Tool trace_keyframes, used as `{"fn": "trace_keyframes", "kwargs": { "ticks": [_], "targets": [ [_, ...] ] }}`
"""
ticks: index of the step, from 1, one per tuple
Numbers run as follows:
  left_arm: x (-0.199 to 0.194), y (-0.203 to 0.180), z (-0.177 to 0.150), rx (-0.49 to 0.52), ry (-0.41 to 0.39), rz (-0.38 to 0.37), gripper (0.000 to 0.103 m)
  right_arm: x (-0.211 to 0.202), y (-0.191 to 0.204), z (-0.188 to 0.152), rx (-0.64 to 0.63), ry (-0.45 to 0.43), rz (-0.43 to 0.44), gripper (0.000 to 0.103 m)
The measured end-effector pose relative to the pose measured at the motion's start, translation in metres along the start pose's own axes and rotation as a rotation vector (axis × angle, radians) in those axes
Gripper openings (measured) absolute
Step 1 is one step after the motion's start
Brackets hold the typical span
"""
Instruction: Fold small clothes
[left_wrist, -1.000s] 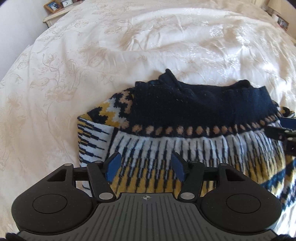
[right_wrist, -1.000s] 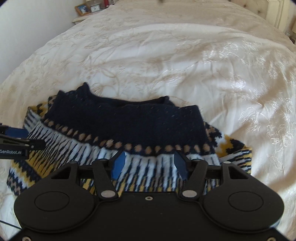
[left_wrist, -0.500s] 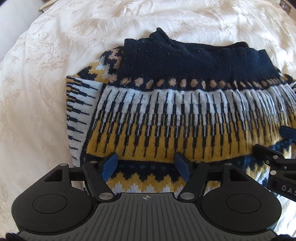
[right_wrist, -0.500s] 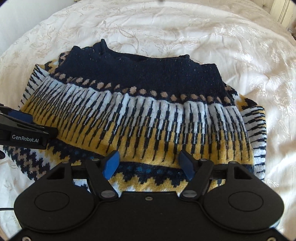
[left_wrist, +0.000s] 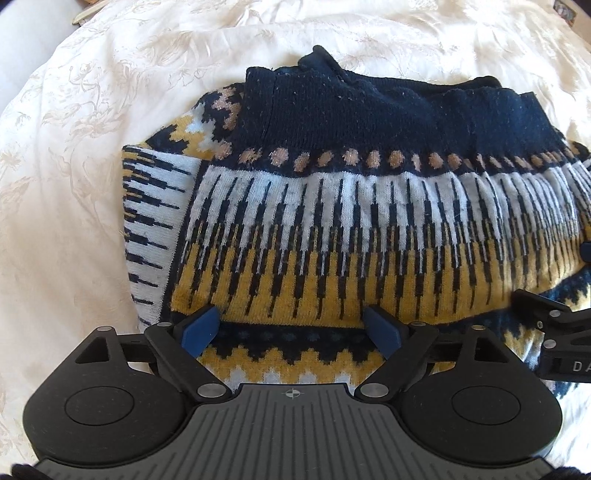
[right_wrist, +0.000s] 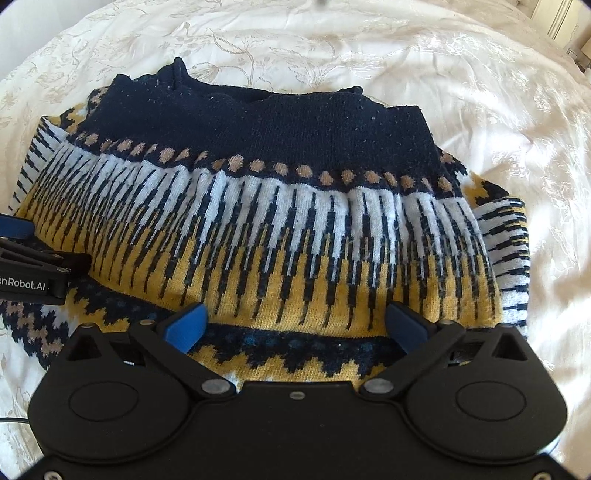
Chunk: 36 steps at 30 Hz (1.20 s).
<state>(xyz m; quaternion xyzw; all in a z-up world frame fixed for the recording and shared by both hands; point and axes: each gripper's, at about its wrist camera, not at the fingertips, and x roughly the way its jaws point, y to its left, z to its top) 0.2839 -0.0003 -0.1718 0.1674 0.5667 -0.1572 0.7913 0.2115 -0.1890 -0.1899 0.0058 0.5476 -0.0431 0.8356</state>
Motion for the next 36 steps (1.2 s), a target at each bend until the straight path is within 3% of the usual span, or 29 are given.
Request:
{"fn": "trace_keyframes", "kwargs": {
  "ticks": [9,14,18,23,31,36],
  "targets": [
    [0.001,-0.005,-0.008,0.011,-0.014,0.005,0.09,0.0,-0.011,-0.011,0.021,-0.058,0.057,0.103],
    [-0.01,-0.007,-0.002,-0.02,0.013,0.002,0.087,0.0,-0.016,-0.016,0.022,-0.093,0.082,0.103],
    [-0.028,-0.016,0.001,-0.028,-0.018,-0.018,0.086,-0.002,-0.019,-0.021,0.003,-0.117,0.098,0.103],
    [-0.031,-0.036,0.01,-0.054,-0.025,-0.023,0.086,-0.025,-0.03,-0.021,-0.006,-0.126,0.149,0.102],
    [-0.008,-0.063,0.024,-0.026,0.017,0.052,0.086,-0.076,-0.098,-0.04,0.162,-0.219,0.198,0.102],
    [0.007,-0.066,0.027,-0.054,0.046,0.063,0.09,-0.073,-0.144,-0.046,0.286,-0.198,0.198,0.102]
  ]
}}
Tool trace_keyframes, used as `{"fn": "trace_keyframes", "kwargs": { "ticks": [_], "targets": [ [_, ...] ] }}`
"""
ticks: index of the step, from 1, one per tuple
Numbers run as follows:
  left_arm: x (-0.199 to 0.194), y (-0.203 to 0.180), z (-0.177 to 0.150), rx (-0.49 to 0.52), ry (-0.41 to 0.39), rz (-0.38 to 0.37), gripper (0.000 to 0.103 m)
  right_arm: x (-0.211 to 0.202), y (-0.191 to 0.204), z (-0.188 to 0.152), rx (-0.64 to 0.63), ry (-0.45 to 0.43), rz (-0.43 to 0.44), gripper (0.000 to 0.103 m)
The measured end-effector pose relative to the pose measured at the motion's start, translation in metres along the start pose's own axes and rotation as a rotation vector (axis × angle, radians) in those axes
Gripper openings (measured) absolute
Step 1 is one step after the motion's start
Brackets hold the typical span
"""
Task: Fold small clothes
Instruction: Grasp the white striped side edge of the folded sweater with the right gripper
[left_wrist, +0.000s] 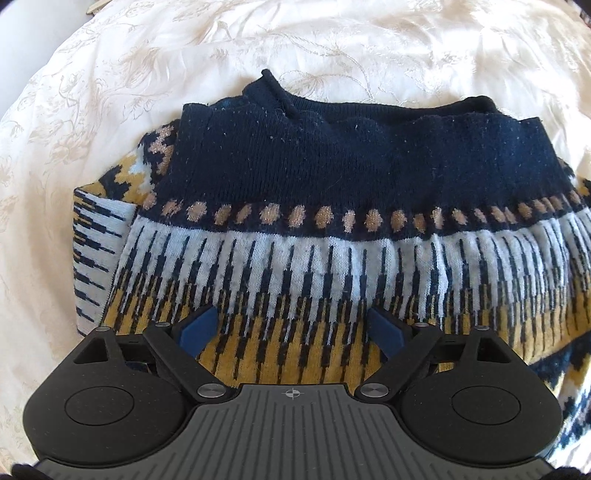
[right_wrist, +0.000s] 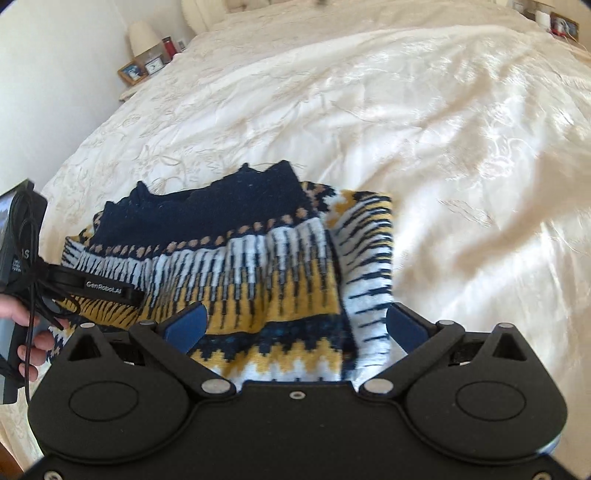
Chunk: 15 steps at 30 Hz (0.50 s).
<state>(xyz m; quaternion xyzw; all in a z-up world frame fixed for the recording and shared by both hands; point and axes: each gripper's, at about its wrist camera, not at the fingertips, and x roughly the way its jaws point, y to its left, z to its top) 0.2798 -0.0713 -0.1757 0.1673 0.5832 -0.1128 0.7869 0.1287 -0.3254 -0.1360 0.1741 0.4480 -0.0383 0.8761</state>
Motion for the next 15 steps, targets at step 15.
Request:
{"fn": "trace_keyframes", "kwargs": {
  "ticks": [15],
  "targets": [
    [0.038,0.01,0.016,-0.019,0.039,0.018,0.103,0.057,-0.057,-0.006,0.259,0.156,0.334,0.103]
  ]
}}
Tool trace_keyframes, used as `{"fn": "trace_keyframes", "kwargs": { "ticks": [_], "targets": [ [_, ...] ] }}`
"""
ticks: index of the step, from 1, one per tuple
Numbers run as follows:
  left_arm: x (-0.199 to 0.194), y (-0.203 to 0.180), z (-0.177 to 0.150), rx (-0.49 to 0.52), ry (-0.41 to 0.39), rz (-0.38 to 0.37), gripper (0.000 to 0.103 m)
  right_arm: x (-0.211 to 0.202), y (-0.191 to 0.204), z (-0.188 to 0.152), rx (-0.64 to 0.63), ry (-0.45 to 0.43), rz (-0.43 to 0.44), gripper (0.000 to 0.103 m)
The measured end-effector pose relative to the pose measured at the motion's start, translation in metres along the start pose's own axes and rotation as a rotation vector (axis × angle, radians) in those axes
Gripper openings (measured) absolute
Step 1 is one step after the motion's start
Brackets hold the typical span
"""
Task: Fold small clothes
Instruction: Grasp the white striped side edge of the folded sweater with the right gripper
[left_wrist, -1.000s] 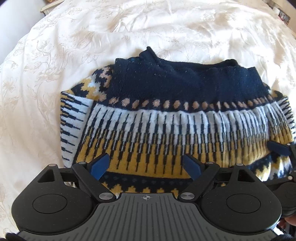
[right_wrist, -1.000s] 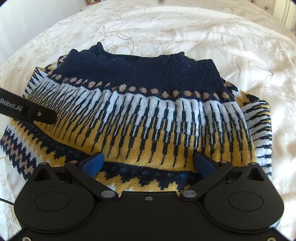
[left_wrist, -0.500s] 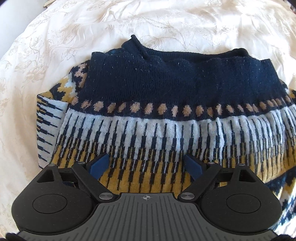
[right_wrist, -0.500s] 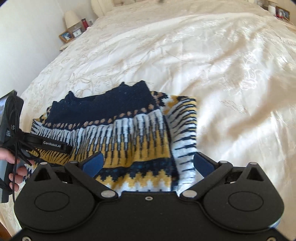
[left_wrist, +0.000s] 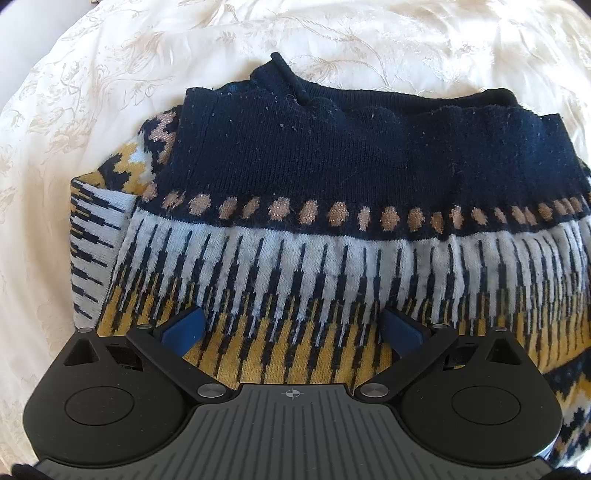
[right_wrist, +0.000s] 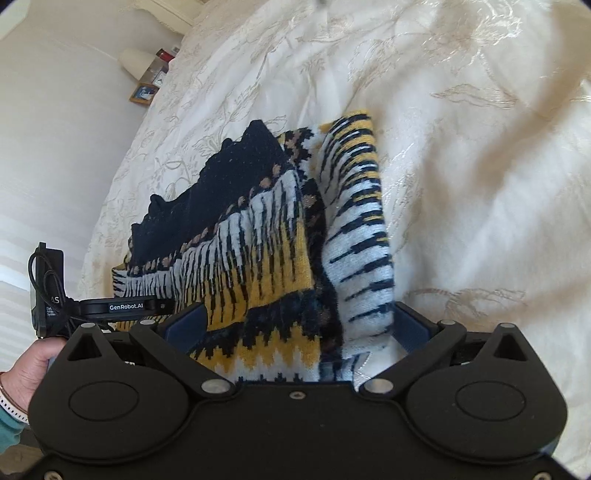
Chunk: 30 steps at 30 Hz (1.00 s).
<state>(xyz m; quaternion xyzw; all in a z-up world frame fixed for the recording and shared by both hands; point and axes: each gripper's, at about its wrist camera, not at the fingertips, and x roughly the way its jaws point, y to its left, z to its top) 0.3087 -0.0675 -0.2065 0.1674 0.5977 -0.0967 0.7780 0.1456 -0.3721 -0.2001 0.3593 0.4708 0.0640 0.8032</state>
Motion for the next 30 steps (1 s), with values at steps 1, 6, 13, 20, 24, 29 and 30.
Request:
{"fn": "trace_keyframes", "kwargs": {
  "ticks": [1,6,13,20,24,29,30],
  "targets": [
    [0.001,-0.001,0.0,-0.001,-0.001,0.003,0.103,0.003,0.0,0.001,-0.011,0.005,0.009,0.103],
    [0.004,0.0,0.002,0.0,-0.001,0.004,0.103,0.017,0.0,0.017,-0.015,0.002,0.068,0.103],
    [0.004,-0.004,0.001,-0.002,-0.004,0.011,0.103,0.03,-0.01,0.035,0.033,-0.025,0.129,0.103],
    [-0.012,-0.011,-0.006,-0.005,-0.015,0.015,0.103,0.022,-0.007,0.024,-0.006,-0.016,0.147,0.103],
    [-0.017,-0.01,-0.009,-0.004,-0.018,0.012,0.103,0.013,0.001,0.008,-0.038,0.003,0.157,0.091],
    [-0.018,-0.009,-0.008,-0.001,-0.007,0.02,0.103,0.005,0.0,-0.003,0.004,-0.018,0.119,0.061],
    [-0.018,-0.009,-0.008,0.0,-0.006,0.022,0.103,0.005,-0.002,-0.003,0.015,-0.019,0.101,0.051]
  ]
}}
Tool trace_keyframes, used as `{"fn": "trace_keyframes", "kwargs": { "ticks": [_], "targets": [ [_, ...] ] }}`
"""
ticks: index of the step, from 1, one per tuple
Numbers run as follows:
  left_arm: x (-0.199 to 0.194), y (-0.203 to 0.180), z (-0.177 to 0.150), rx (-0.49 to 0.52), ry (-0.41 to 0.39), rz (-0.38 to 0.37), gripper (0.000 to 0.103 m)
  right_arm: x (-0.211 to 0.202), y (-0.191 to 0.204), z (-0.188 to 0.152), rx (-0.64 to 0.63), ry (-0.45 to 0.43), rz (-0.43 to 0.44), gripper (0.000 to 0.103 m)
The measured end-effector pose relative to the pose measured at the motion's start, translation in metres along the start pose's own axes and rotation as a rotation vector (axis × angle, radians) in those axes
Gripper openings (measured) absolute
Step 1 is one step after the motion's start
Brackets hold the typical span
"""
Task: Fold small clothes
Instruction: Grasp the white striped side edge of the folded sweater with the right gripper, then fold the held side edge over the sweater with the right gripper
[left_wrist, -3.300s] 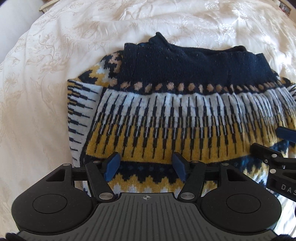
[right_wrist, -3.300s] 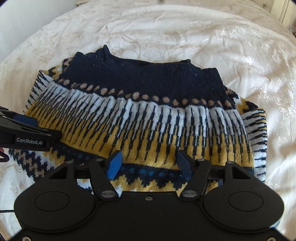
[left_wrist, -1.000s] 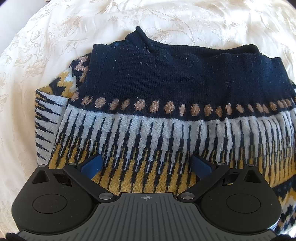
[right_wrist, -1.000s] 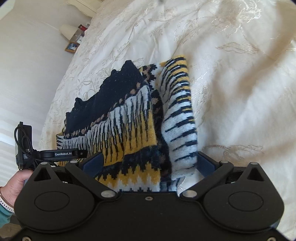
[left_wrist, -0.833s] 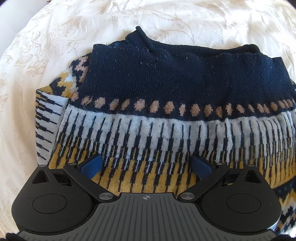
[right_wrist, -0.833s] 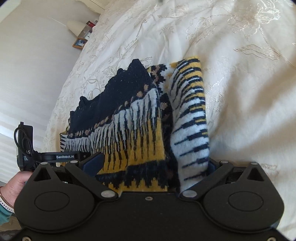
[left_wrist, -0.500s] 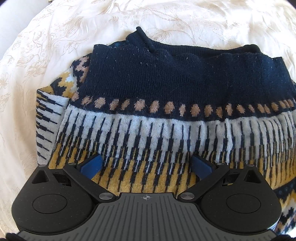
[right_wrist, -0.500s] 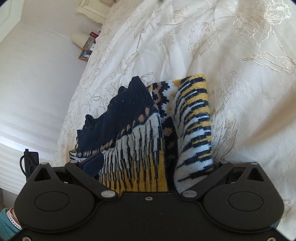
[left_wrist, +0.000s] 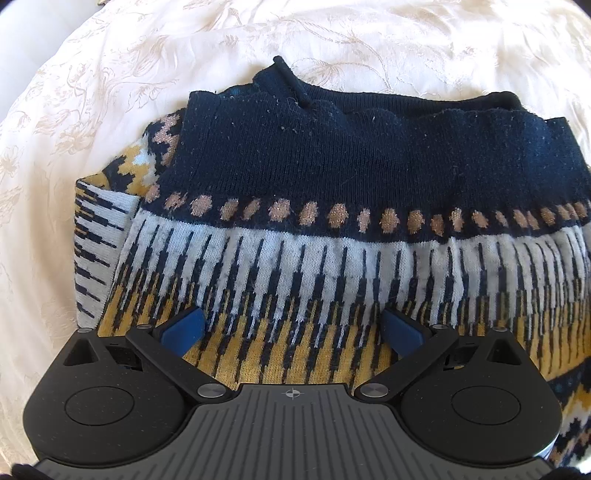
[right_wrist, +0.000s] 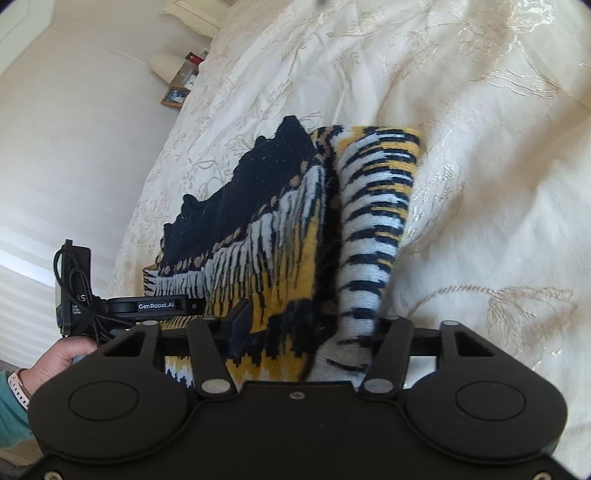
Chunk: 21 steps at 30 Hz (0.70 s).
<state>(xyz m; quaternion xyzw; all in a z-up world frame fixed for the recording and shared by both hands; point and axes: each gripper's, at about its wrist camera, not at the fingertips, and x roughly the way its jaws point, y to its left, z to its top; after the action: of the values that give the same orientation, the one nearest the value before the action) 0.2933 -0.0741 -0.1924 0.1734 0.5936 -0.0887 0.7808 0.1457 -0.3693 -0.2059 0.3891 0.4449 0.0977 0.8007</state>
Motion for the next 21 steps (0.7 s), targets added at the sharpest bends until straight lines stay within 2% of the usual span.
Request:
{"fn": "trace_keyframes", "kwargs": {
  "ticks": [2,4,7,11,16,21],
  "targets": [
    [0.0,-0.002,0.001,0.0,0.0,0.003,0.103,0.001,-0.004,0.002,0.029,0.002,-0.028,0.04],
    [-0.001,-0.002,0.001,0.001,-0.001,0.002,0.103,0.0,-0.005,0.002,0.048,-0.002,-0.02,0.038],
    [-0.006,-0.001,0.001,0.003,-0.005,-0.011,0.101,-0.004,0.003,0.003,0.029,-0.006,-0.042,0.037],
    [-0.023,0.011,-0.003,-0.022,-0.019,-0.064,0.082,-0.009,0.021,0.004,0.025,-0.021,-0.086,0.036],
    [-0.052,0.037,-0.021,-0.05,-0.05,-0.063,0.081,-0.013,0.046,0.004,0.034,-0.042,-0.138,0.036],
    [-0.07,0.072,-0.047,-0.019,-0.081,-0.07,0.081,-0.01,0.079,0.005,0.025,-0.067,-0.167,0.035]
  ]
}}
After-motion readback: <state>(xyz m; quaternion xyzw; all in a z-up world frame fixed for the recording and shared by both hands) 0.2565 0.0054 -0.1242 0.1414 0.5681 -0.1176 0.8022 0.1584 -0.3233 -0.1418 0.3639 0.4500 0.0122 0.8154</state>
